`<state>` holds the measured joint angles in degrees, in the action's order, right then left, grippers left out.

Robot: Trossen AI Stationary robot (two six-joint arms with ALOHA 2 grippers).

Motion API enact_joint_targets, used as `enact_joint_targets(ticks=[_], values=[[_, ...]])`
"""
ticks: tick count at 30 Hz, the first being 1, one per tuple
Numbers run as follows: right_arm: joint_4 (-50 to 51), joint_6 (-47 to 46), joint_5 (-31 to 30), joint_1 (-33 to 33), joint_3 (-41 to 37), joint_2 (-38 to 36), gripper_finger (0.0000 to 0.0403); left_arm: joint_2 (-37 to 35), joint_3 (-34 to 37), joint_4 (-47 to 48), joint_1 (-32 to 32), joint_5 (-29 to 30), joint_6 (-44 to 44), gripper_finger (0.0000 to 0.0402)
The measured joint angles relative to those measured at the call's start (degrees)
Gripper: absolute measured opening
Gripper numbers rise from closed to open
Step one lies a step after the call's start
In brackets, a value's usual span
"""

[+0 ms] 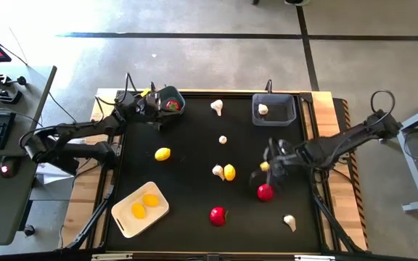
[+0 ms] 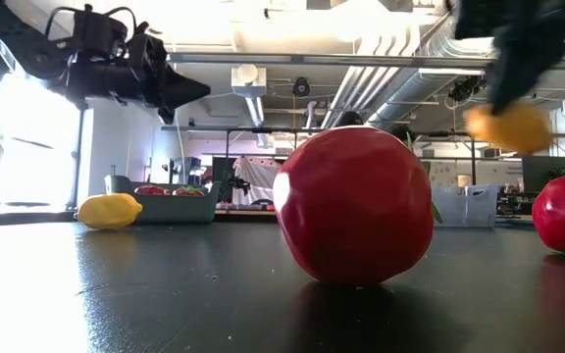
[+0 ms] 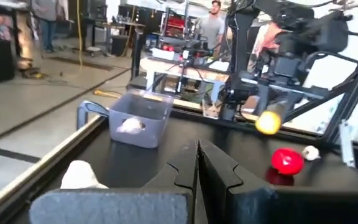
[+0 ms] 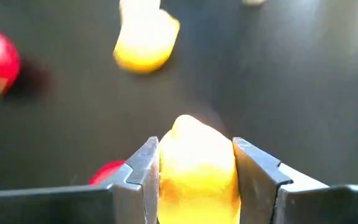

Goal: Sort produce into baskets
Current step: Put the yellow lemon into the white bin

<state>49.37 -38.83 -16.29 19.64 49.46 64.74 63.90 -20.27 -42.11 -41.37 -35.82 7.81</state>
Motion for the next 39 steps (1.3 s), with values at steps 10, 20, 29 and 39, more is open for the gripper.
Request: enact_joint_targets(ticks=[10,20,29,39], values=[[-56.22,30.96,4.59,-22.34,-16.08,0.53,0.014,5.01,0.0,0.24,2.85,0.95,-0.18,0.0024],[-86.52,38.45,8.58,-30.15,-21.04,7.03,0.014,8.63,-3.32,-0.09,11.21,8.22,-0.53,0.0123],[-109.12,36.03,9.44,-30.25,-20.93,16.31,0.014,15.21,-9.56,-1.06,19.11,15.8,-1.91,0.0207],[-112.59,34.53,11.25,-29.72,-17.24,20.88,0.014,21.37,-17.38,-1.13,23.23,22.89,-5.98,0.0273]])
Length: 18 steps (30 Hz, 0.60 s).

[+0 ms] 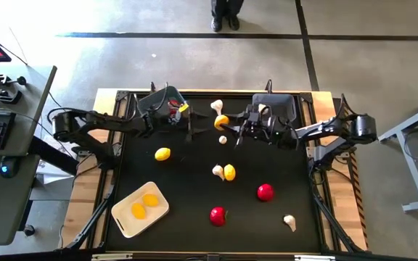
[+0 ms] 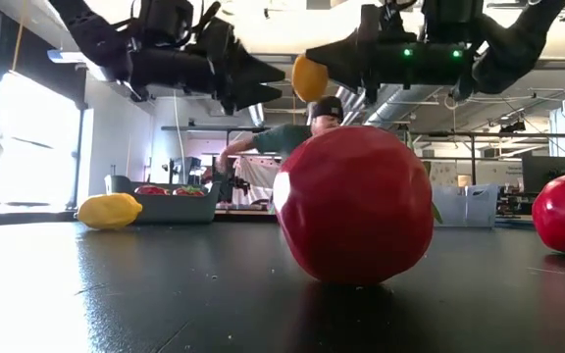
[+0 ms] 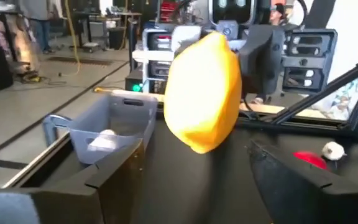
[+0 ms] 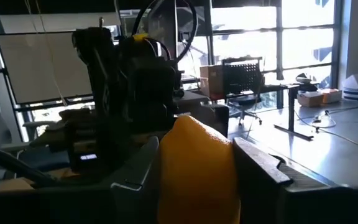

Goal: Sort produce into baskets
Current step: Put the yellow lemon into the white bin

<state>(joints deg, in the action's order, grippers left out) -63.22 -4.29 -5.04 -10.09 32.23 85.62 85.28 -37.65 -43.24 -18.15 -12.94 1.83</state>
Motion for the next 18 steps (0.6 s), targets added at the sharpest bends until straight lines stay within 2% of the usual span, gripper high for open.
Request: enact_joint_targets(ticks=[9,18], values=[[0.79,-0.81,2.12,0.09,1.88,0.28,0.014,2.47,-3.23,-0.05,0.87,1.3,0.0,0.0283],[-0.37,-1.71,2.43,0.84,1.88,0.26,0.014,2.47,-4.39,-0.01,1.98,-2.5,-1.41,0.0283]])
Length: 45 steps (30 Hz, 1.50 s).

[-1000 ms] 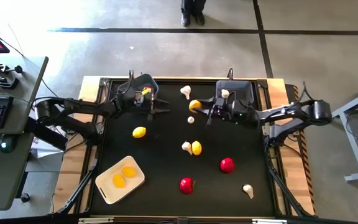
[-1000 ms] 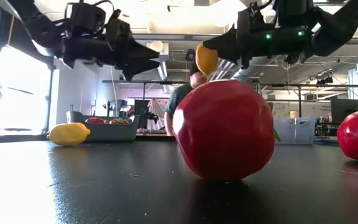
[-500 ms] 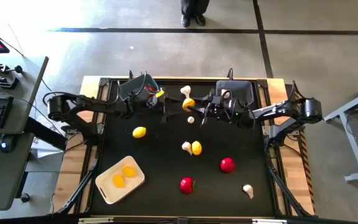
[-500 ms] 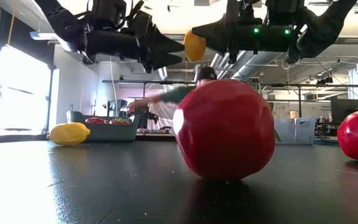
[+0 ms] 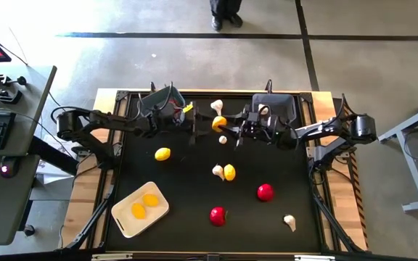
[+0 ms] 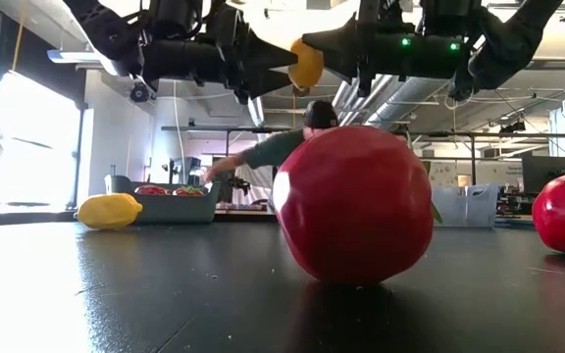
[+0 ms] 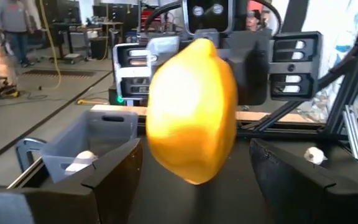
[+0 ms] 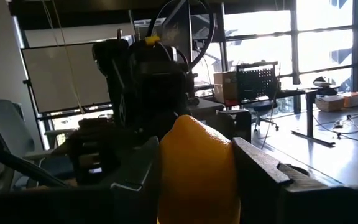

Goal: Sort produce into baskets
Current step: Put the yellow lemon into the white bin

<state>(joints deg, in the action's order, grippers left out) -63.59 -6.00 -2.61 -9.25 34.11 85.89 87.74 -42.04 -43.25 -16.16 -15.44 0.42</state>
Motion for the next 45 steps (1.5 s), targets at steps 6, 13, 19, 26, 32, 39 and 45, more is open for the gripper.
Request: enact_joint_targets(ticks=[6,13,19,26,32,39,45], values=[[0.52,-1.1,0.25,0.48,1.26,0.0,0.014,0.0,-0.01,-0.45,1.01,-0.38,-1.48,0.0283],[4.8,0.77,0.76,1.84,4.51,0.0,0.014,0.0,-0.74,0.16,1.63,-0.84,-2.69,0.0282],[6.5,0.08,0.76,1.91,4.94,0.0,0.0142,0.0,-0.74,0.04,1.64,-1.54,-3.26,0.0257],[7.42,-1.5,-0.14,1.96,4.96,0.0,0.0209,0.02,-0.72,0.12,1.18,-2.29,-3.79,0.0186],[7.68,-1.07,-0.64,1.68,4.96,-0.28,0.0239,-1.78,-0.72,4.23,-0.56,-4.71,-4.16,0.0168],[9.17,2.01,-0.97,0.6,4.96,-3.93,0.0244,-9.91,-0.74,20.81,-1.14,-6.01,-8.45,0.0165],[18.44,7.98,-1.32,0.49,4.96,-9.28,0.0244,-21.1,-0.72,40.13,0.3,-4.28,-7.98,0.0164]])
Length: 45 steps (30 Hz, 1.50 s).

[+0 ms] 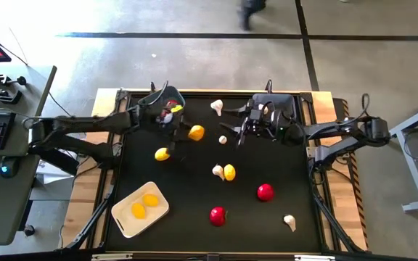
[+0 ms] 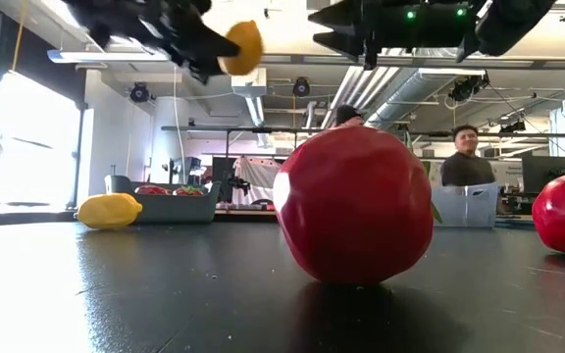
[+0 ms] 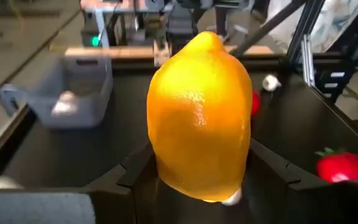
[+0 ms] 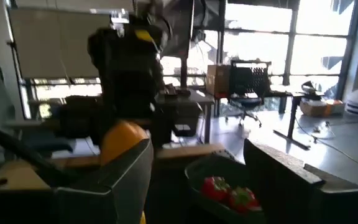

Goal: Sort produce into baskets
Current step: Put the yellow lemon into the white bin

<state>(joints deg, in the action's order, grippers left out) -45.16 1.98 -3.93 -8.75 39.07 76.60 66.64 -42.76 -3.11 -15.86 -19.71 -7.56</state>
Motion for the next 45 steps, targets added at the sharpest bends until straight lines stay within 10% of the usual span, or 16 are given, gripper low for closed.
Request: enact_joint_targets(ticks=[17,34,45], values=[[16.47,4.51,-5.14,0.0,0.0,-2.04,0.0098,-10.7,-2.6,48.02,22.7,8.86,21.22,0.0164],[18.68,6.03,-5.15,-2.66,-0.02,-2.02,0.0018,-5.51,-3.87,54.79,55.89,3.52,44.6,0.0163],[19.24,5.84,-5.17,-2.91,-0.02,-2.02,0.0019,4.26,-4.13,52.6,64.56,1.75,40.32,0.0163]])
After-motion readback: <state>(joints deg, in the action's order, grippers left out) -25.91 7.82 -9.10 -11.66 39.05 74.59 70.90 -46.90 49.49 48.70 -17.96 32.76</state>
